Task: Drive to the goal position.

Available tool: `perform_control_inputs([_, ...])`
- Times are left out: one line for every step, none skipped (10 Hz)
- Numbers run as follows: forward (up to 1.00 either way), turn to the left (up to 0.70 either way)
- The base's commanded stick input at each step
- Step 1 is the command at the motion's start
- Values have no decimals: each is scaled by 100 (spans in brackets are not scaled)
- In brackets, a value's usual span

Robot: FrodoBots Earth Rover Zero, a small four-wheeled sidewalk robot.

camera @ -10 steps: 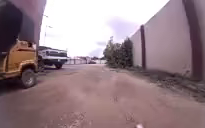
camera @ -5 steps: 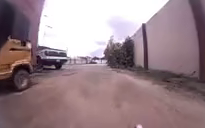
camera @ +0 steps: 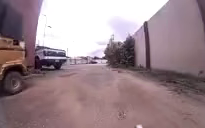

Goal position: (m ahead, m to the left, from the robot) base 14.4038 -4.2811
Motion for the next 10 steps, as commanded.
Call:
perform_control_inputs([50, -1])
perform_control_inputs([50, -1])
perform_control_inputs([50, -1])
perform_control_inputs([50, -1])
perform_control_inputs([50, -1])
perform_control_inputs([50, -1])
perform_control_inputs([50, -1])
perform_control_inputs([50, -1])
perform_control_inputs([50, -1])
perform_control_inputs([50, -1])
